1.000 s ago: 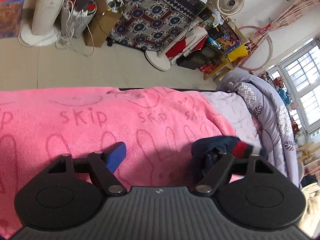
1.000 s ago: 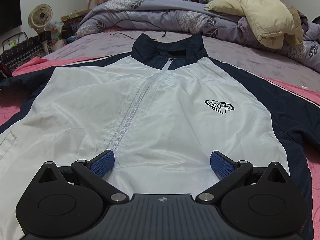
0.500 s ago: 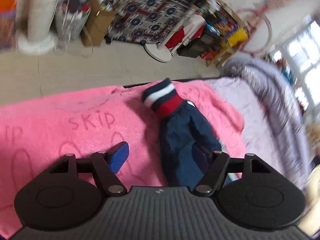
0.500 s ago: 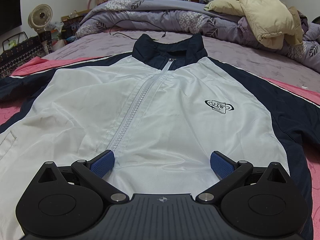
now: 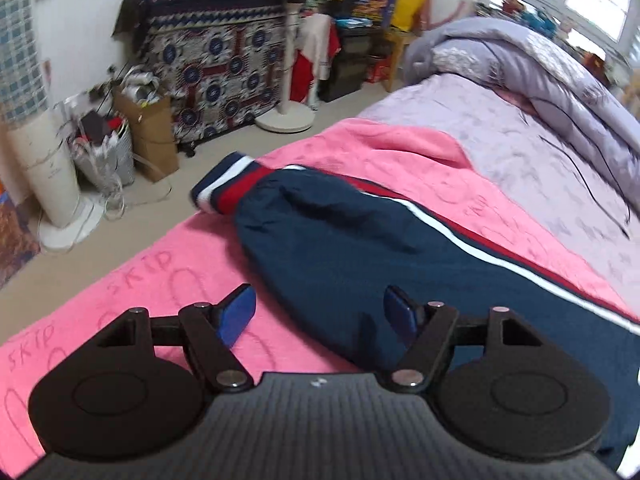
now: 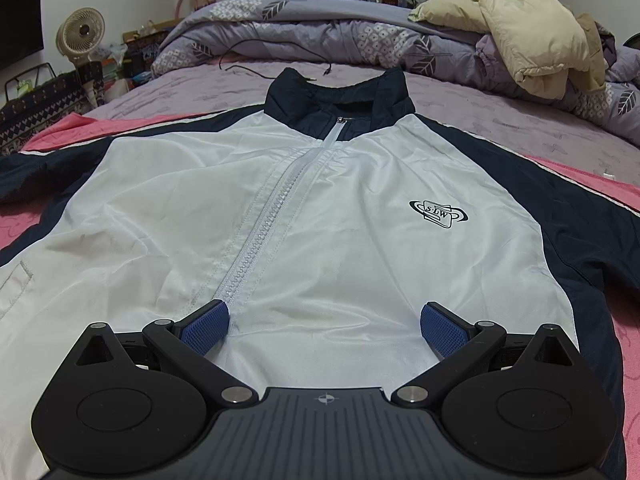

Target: Fold clothes

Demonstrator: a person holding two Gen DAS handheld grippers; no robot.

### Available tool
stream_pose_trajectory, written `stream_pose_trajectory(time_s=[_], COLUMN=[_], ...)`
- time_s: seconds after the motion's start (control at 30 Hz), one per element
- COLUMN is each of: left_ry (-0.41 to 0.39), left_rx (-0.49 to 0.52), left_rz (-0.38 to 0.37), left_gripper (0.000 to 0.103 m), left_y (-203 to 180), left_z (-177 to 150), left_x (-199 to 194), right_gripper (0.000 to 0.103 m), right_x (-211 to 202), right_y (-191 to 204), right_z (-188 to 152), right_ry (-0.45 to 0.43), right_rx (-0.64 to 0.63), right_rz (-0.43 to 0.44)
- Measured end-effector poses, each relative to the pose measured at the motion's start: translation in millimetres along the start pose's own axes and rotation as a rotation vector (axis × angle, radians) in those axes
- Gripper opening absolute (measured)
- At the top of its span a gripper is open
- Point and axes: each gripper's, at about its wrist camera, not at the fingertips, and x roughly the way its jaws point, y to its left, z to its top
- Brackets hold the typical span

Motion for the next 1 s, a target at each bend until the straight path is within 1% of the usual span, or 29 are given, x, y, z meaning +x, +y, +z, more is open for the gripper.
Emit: stream_pose_trajectory(time_s=[0.13,0.3,0.4,0.5,0.57,0.63,0.7,0.8,0.87,0.93,1.0], left_ry=[-0.015,-0.012,-0.006,0.018,0.024,0.031,0.043,0.059,0.068,0.077,0.087], left_rx=[0.079,0.160,0.206,0.266,0.328,0.395,0.449,0.502,0.531,0.564,0.597], left_rz=[-0.016,-0.047,-0.067,-0.085,-0.113,-0.148,-0.178,-0.231,-0.268,-0.295,-0.289], left_gripper=[0.073,0.074,0.074,0.074,0.075,0.079,0.080,0.081,0.088,0.089,0.089], left_y=[-19.2,-42.9,-55.7,-69.7,-78.6,-85.8,-90.6,-92.2,-92.3,-94.3,-97.9], left_z=[-3.7,-10.8,-18.6,-32.2,-48.9,-69.1,-92.2,-126.4,-149.1,-171.7,-192.7], left_x=[-5.6,-12.3,-18.6,-30.9,-46.8,-66.2,-87.7,-121.0,-143.1,-159.8,-169.9], right_gripper=[0.103,0.103,0.103,0.103,0.103,0.103,0.103,0.103,0.103,0.103,0.103], right_x=[-0.1,-0.1,0.1,0.0,0.1,0.0,-0.8,-11.7,-28.9,-49.7,-73.9], right_y=[0.1,1.1,1.3,1.3,1.5,2.0,3.2,9.4,16.0,22.7,28.7], right_z=[0.1,-0.2,-0.1,-0.1,-0.1,0.6,1.7,2.4,-5.5,-17.5,-34.2], right_ry=[0.000,0.000,0.000,0.001,0.001,0.005,0.010,0.022,0.017,0.006,-0.012], right_rx=[0.000,0.002,0.002,0.003,0.002,0.000,-0.003,-0.018,-0.048,-0.080,-0.103], right_rz=[0.000,-0.001,-0.001,-0.001,-0.002,-0.005,-0.012,-0.073,-0.102,-0.114,-0.100])
